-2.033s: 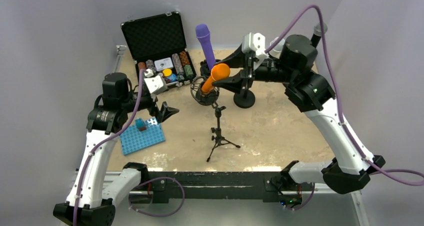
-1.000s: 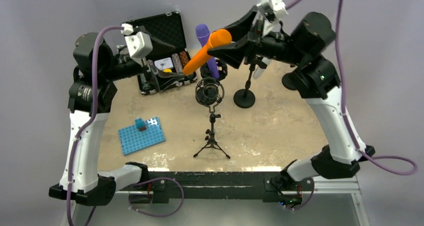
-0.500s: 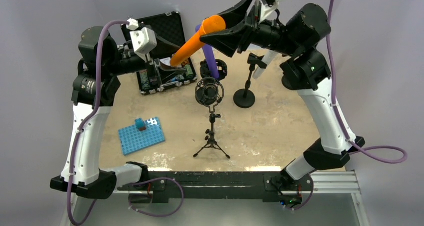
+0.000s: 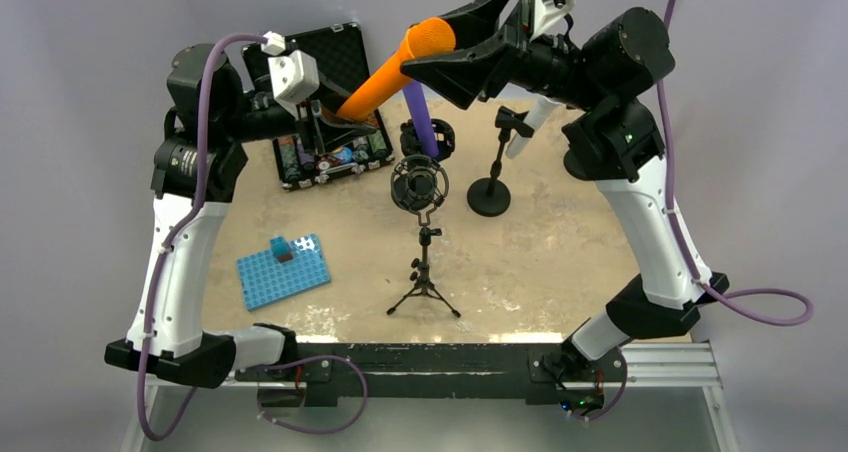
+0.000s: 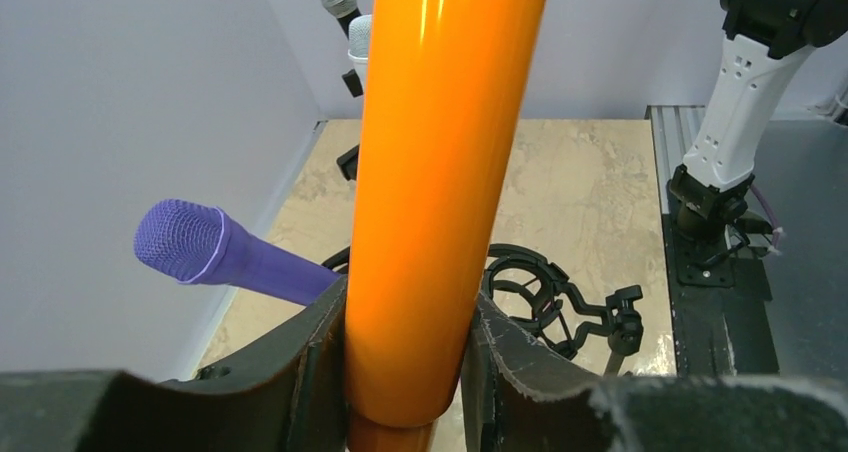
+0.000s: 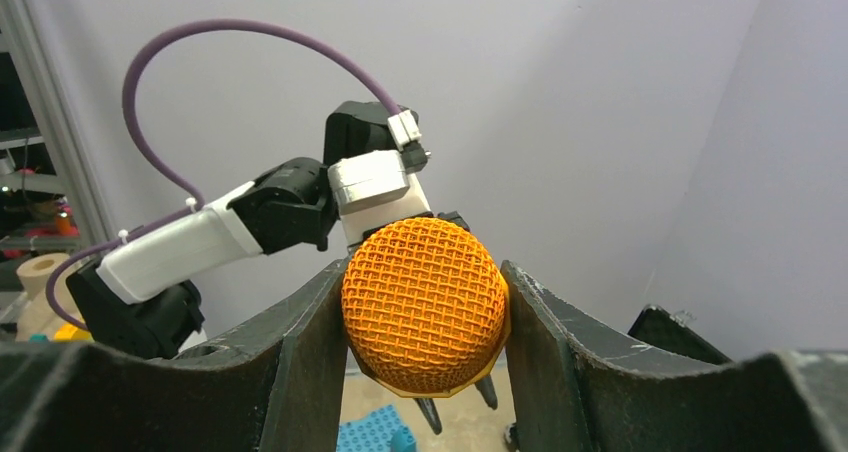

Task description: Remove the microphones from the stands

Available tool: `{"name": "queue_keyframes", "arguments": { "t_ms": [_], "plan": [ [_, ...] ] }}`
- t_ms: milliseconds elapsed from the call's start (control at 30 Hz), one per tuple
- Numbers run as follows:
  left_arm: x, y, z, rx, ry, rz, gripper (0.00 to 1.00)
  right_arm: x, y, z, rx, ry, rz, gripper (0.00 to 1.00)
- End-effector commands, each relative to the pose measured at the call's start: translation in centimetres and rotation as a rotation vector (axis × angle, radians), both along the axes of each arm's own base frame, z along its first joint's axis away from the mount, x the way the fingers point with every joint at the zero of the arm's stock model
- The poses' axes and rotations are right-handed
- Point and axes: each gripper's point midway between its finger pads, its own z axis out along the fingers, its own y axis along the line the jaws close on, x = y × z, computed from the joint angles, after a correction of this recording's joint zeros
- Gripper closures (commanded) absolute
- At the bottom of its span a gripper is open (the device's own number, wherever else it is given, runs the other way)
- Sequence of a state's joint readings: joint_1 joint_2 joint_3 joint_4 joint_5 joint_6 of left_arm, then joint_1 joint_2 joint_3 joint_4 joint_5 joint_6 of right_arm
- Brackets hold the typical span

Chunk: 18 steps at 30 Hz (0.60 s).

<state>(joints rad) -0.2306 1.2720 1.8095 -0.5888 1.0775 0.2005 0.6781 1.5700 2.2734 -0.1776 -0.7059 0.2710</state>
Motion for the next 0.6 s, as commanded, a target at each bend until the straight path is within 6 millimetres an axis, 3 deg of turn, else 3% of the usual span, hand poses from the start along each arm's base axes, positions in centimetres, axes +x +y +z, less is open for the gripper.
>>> {"name": "queue_keyframes", "arguments": {
  "t_ms": [0, 33, 67, 200, 367, 567],
  "plan": [
    [-0.6, 0.0, 1.7, -0.046, -0.001, 0.007, 1.00, 0.8, 0.6, 0.3, 0.011, -0.041, -0.019, 1.00],
    [-0.6, -0.1, 1.7, -0.052, 0.005, 0.010, 1.00, 1.0, 0.7, 0.4, 0.016, -0.043, -0.023, 0.98],
    [-0.5, -0.1, 1.9, -0.062, 0.012, 0.011, 1.00, 1.3, 0.9, 0.5, 0.018, -0.043, -0.028, 0.86],
    [0.6, -0.1, 2.7, -0.170, 0.141, 0.082, 1.00, 1.3, 0.9, 1.0, 0.027, -0.077, -0.027, 0.22],
    [0.9, -0.4, 3.1, -0.270, 0.246, 0.088, 1.00, 2.1, -0.2, 1.5, 0.053, -0.029, -0.079, 0.14],
    [1.5, -0.5, 3.6, -0.293, 0.243, 0.087, 1.00, 3.3, 0.3, 0.2, 0.051, 0.079, -0.084, 0.12]
  ]
}}
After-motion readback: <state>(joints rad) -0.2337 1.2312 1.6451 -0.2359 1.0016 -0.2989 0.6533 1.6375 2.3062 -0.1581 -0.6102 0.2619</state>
